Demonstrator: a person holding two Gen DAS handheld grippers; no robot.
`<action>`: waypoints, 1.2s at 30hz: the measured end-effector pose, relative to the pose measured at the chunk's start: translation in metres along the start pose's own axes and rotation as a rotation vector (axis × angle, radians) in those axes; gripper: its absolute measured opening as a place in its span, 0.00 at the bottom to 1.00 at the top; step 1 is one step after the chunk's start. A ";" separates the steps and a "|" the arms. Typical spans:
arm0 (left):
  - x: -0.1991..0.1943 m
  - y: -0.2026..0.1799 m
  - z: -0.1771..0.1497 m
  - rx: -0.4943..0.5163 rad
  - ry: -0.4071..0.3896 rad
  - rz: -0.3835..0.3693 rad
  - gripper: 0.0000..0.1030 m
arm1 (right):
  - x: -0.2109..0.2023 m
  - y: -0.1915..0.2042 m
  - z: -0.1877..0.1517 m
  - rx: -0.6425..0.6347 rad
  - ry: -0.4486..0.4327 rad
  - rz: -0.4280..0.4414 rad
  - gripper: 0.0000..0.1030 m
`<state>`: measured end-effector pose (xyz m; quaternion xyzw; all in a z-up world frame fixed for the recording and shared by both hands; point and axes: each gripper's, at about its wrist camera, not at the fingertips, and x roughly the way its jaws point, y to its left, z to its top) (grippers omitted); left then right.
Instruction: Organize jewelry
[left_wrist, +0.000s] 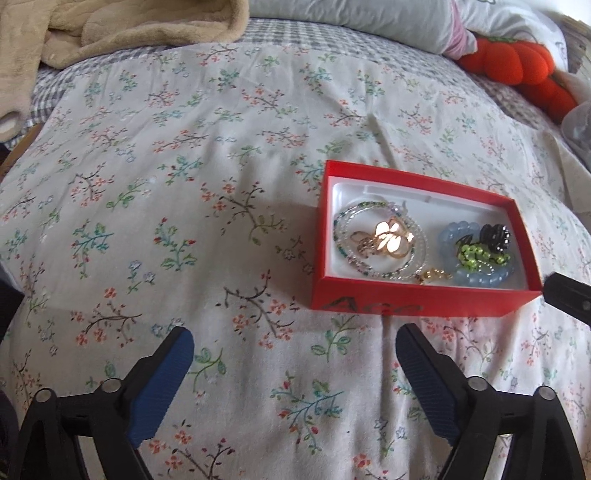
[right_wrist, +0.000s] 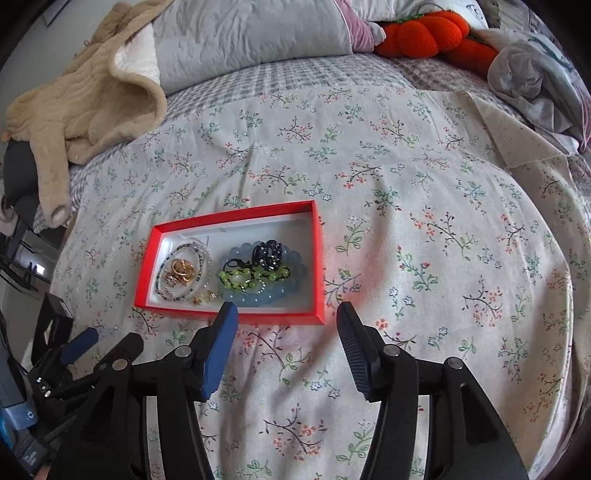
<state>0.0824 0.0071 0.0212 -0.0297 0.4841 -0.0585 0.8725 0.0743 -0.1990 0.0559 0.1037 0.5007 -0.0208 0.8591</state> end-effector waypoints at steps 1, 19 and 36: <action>-0.001 0.001 -0.002 -0.003 0.002 0.019 0.95 | -0.003 -0.001 -0.003 -0.008 -0.005 -0.016 0.65; -0.033 -0.008 -0.048 0.001 -0.012 0.093 1.00 | -0.041 0.007 -0.061 -0.086 -0.058 -0.079 0.97; -0.029 -0.005 -0.048 0.025 -0.040 0.100 1.00 | -0.023 0.005 -0.068 -0.108 -0.035 -0.130 0.97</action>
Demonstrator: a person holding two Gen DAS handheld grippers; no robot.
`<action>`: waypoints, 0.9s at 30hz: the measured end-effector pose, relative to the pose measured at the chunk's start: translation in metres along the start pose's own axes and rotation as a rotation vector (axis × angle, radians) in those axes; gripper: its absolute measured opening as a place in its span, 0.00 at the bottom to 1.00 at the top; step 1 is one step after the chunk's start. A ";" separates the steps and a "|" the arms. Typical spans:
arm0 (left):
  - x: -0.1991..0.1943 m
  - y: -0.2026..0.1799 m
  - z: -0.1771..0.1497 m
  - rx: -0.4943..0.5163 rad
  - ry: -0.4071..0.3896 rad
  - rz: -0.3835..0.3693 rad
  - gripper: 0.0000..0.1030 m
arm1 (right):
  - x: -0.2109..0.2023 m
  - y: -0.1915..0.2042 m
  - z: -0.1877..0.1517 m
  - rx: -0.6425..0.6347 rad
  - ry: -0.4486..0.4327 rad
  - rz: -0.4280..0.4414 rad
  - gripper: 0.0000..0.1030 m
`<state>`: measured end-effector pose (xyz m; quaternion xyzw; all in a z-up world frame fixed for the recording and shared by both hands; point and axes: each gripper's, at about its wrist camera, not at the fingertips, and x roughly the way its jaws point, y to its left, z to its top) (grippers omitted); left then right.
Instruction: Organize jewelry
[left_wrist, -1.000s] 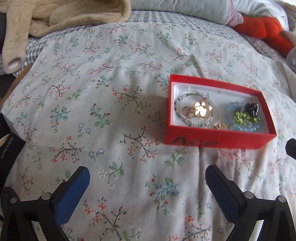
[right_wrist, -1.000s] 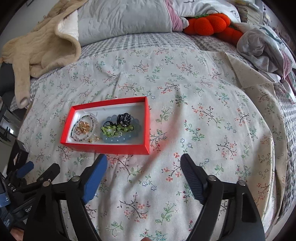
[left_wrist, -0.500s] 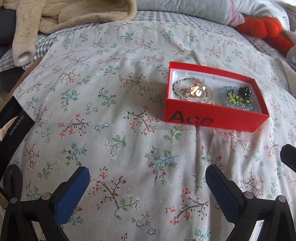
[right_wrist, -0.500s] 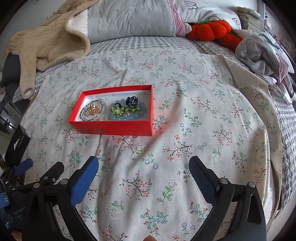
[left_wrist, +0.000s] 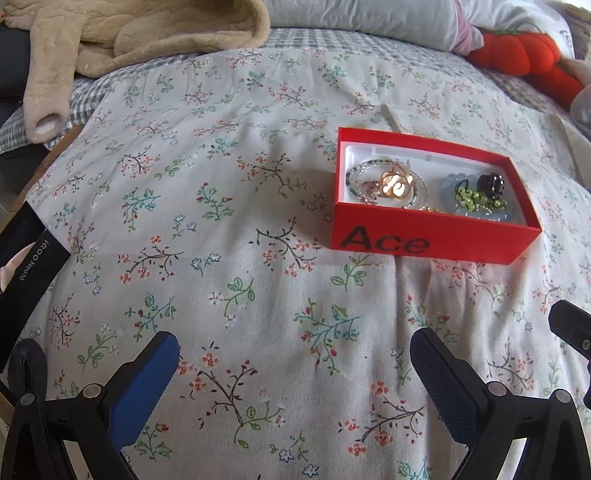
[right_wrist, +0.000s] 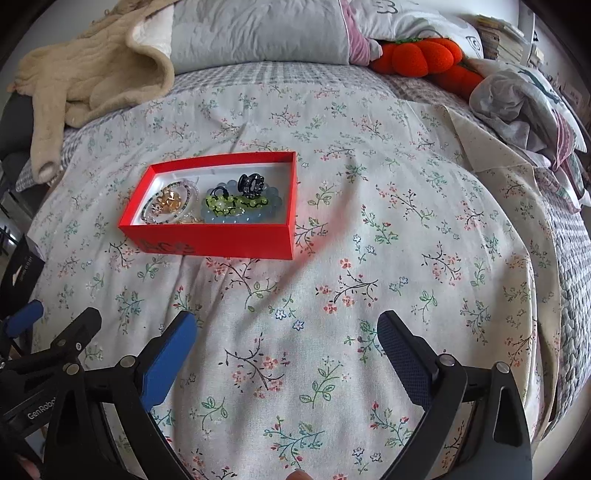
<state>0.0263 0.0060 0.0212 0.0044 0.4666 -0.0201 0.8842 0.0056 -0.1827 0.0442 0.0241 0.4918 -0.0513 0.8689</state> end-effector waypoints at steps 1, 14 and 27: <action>0.000 0.000 0.000 0.000 0.000 0.000 1.00 | 0.001 0.000 0.000 0.001 0.001 0.000 0.97; 0.001 0.001 0.001 -0.003 -0.001 0.004 1.00 | 0.005 0.005 0.000 -0.007 0.013 -0.005 0.97; 0.002 0.001 0.000 0.002 0.002 0.009 1.00 | 0.005 0.004 0.000 -0.001 0.014 -0.006 0.97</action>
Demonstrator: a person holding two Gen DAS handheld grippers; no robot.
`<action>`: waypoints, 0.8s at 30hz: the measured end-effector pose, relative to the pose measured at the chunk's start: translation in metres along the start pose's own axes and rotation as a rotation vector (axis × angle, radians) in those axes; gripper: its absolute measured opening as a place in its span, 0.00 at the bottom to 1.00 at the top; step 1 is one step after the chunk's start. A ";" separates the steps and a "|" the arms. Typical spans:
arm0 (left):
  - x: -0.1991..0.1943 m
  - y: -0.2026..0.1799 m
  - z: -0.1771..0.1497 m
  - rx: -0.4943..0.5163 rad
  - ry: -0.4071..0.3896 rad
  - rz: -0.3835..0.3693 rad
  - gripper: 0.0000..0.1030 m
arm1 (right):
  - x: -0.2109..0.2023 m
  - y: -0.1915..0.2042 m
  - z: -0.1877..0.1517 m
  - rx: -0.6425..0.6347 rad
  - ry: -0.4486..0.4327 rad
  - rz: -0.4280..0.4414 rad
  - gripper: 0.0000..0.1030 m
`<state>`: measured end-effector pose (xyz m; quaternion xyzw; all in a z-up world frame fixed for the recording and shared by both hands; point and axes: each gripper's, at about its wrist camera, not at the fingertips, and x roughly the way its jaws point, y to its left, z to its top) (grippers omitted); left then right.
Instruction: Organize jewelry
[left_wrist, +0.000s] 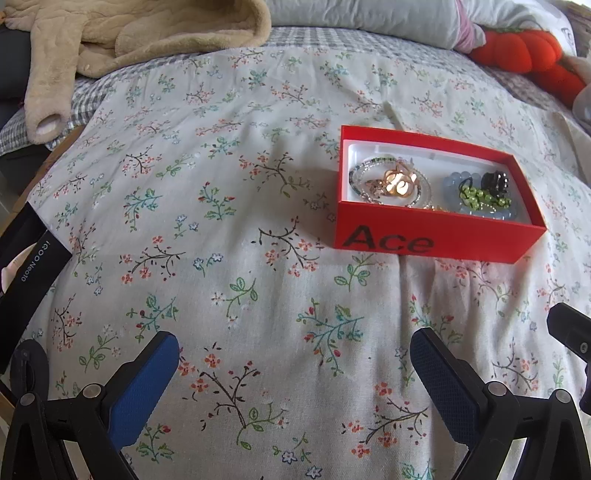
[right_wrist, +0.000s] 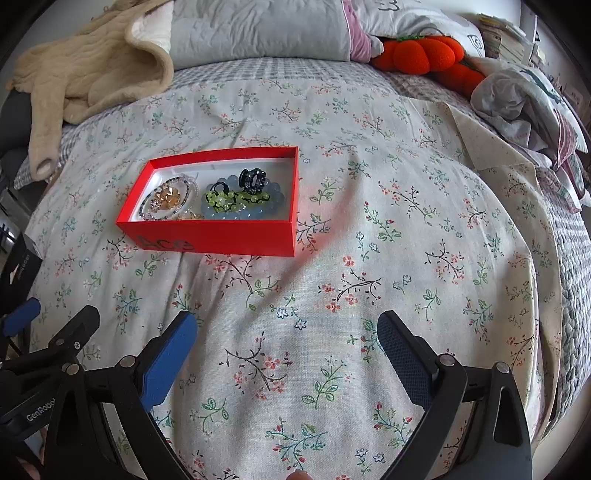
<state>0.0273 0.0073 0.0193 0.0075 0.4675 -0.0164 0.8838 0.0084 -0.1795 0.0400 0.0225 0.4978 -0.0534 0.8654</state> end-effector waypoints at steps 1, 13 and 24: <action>0.000 0.000 0.000 0.000 0.000 0.001 1.00 | 0.000 0.000 0.000 0.001 0.000 0.000 0.97; 0.002 0.000 -0.001 0.006 0.002 0.006 1.00 | 0.001 0.003 -0.002 -0.008 0.005 -0.002 0.97; 0.001 0.001 -0.001 0.013 0.008 0.004 1.00 | 0.001 0.006 -0.003 -0.018 0.006 -0.006 0.97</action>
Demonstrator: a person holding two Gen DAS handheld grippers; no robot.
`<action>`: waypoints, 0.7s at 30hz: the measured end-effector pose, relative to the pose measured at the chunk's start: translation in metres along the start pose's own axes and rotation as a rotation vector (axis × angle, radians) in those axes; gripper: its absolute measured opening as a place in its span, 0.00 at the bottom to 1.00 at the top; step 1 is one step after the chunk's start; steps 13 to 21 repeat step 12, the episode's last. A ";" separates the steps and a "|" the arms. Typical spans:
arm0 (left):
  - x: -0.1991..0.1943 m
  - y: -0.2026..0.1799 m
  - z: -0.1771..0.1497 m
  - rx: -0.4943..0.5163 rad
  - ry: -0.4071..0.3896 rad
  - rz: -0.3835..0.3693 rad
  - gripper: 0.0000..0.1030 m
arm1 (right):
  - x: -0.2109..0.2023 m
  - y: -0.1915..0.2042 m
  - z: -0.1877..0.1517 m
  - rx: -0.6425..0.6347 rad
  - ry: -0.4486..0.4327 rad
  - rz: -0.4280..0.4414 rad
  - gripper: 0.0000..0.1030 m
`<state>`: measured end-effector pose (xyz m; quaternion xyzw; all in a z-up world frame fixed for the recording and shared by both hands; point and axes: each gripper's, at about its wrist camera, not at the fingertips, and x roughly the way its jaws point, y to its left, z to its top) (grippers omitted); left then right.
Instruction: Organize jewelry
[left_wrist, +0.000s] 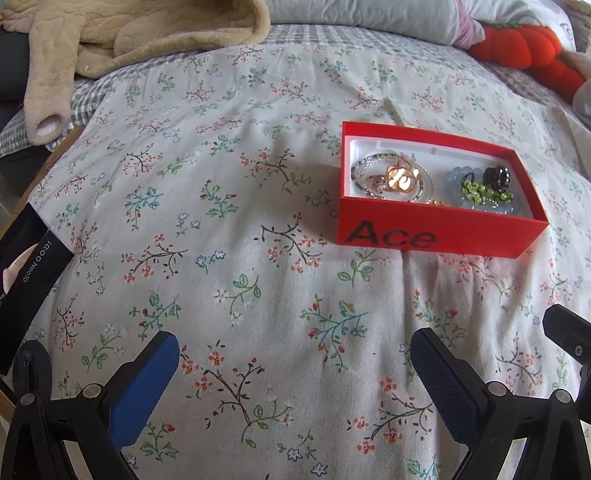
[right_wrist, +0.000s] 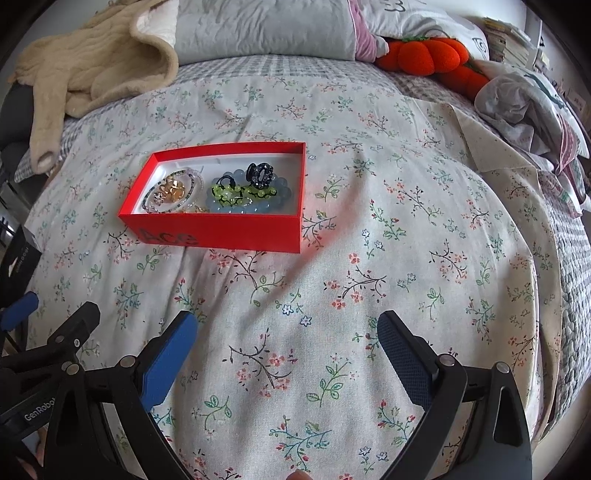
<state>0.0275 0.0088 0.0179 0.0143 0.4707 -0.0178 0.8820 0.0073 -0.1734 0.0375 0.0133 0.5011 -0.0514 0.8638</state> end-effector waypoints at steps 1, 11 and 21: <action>0.000 0.000 0.000 0.001 0.000 0.000 1.00 | 0.000 0.000 0.000 -0.001 0.001 -0.001 0.97; 0.003 0.001 -0.002 0.003 0.018 0.005 1.00 | 0.004 0.002 -0.001 -0.007 0.014 -0.001 0.97; 0.006 0.003 -0.002 -0.001 0.032 0.001 1.00 | 0.005 0.002 -0.002 -0.006 0.019 0.002 0.97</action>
